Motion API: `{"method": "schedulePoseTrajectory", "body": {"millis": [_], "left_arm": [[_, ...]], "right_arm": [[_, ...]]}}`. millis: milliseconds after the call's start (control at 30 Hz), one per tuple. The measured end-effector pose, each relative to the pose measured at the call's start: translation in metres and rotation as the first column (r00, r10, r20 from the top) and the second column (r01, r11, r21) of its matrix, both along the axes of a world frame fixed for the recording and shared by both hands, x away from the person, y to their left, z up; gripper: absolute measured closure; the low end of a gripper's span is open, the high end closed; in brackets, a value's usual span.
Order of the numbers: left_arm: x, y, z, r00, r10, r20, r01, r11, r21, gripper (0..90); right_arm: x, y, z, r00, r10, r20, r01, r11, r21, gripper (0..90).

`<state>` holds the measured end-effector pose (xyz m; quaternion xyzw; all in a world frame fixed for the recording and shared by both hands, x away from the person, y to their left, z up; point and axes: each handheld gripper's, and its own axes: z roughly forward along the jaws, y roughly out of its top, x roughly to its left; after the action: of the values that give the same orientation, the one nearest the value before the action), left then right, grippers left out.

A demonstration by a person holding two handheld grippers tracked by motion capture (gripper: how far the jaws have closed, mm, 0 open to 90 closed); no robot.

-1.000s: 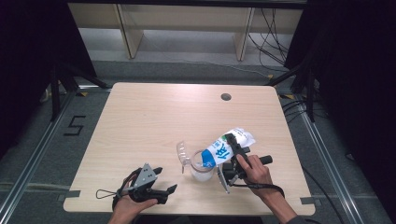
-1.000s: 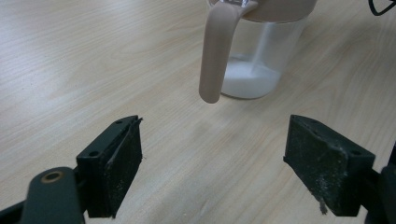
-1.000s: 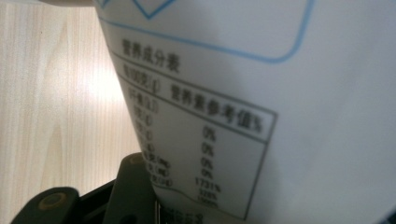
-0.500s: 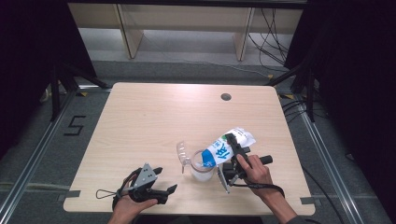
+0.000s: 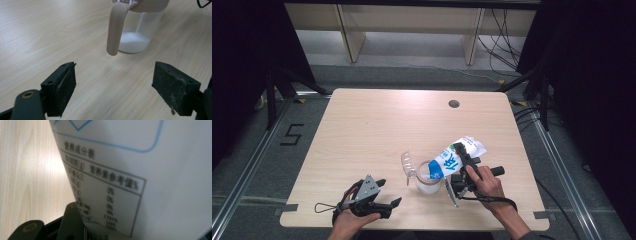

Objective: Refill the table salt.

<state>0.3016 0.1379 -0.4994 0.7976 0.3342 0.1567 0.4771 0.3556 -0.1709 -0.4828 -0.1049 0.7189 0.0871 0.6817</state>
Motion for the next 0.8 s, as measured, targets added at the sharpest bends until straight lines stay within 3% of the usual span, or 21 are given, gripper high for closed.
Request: {"method": "schedulePoseTrajectory", "body": {"millis": [100,167,267,300,400,600,633,800], "left_arm": [[0.0003,0.0010,0.0004,1.0000,-0.003,0.002,0.003,0.9999,0.013,18.5],[-0.0001,-0.0001,0.0000,1.0000,0.001,-0.001,-0.001,1.0000,-0.001,18.4],[0.0002,0.0000,-0.0001,1.0000,-0.002,0.001,0.002,1.0000,0.001,18.5],[0.0006,0.0006,0.0000,1.0000,-0.006,0.001,0.006,0.9999,0.008,18.4],[0.0001,-0.0001,-0.0001,1.0000,-0.001,0.001,0.001,1.0000,0.000,18.5],[0.0001,0.0000,0.0001,1.0000,0.000,0.000,0.000,1.0000,0.001,18.4],[0.0001,0.0000,0.0000,1.0000,-0.001,0.000,0.001,1.0000,0.000,18.5],[0.0001,0.0000,0.0000,1.0000,-0.001,0.000,0.001,1.0000,0.000,18.5]], "right_arm": [[-0.0013,0.0002,-0.0004,0.9998,-0.017,-0.012,0.017,1.000,0.003,58.9],[-0.0019,0.0003,-0.0002,0.9997,-0.024,-0.011,0.024,1.000,0.001,58.9],[-0.0004,0.0008,0.0019,1.0000,0.004,0.007,-0.004,1.000,-0.025,59.1],[-0.0026,0.0014,0.0042,0.9998,-0.010,0.019,0.011,0.998,-0.055,59.3],[-0.0027,0.0013,0.0047,0.9997,-0.008,0.024,0.010,0.998,-0.062,59.5],[-0.0028,0.0014,0.0048,0.9997,-0.008,0.023,0.010,0.998,-0.061,59.9],[-0.0024,0.0006,0.0013,0.9999,-0.011,0.001,0.011,1.000,-0.018,60.1],[-0.0026,0.0003,0.0002,0.9998,-0.017,-0.004,0.017,1.000,-0.006,60.5]]}}
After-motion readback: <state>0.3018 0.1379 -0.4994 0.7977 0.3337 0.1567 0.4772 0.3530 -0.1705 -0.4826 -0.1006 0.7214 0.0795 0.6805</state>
